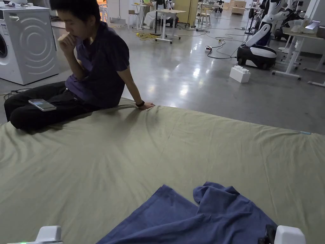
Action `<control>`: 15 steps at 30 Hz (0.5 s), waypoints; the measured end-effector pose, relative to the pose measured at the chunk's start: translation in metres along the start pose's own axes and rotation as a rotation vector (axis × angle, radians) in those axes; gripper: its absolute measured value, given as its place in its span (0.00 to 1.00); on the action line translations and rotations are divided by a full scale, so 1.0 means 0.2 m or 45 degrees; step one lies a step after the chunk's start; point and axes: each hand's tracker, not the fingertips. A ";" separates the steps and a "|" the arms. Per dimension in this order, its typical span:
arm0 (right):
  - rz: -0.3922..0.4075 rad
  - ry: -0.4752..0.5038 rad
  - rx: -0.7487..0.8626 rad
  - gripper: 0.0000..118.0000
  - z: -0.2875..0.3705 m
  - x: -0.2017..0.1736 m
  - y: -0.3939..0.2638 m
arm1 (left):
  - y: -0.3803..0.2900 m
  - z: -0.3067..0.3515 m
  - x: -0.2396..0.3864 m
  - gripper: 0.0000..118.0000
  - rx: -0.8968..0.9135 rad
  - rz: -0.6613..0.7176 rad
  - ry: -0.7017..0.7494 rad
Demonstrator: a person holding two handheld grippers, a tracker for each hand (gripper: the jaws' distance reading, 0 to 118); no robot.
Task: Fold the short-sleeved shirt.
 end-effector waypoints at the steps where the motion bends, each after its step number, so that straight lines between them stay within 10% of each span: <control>1: -0.003 0.000 -0.007 0.00 0.00 0.00 0.00 | 0.01 -0.01 0.01 0.57 -0.004 -0.005 0.014; 8: -0.026 0.008 -0.046 0.00 -0.05 0.02 -0.02 | -0.02 -0.03 0.11 0.52 0.043 -0.118 0.018; 12: -0.054 0.020 -0.081 0.00 -0.12 0.06 -0.02 | -0.04 -0.07 0.12 0.16 0.044 -0.155 0.022; 15: -0.056 0.039 -0.133 0.00 -0.24 0.11 0.00 | -0.04 0.01 0.13 0.08 0.066 -0.132 -0.004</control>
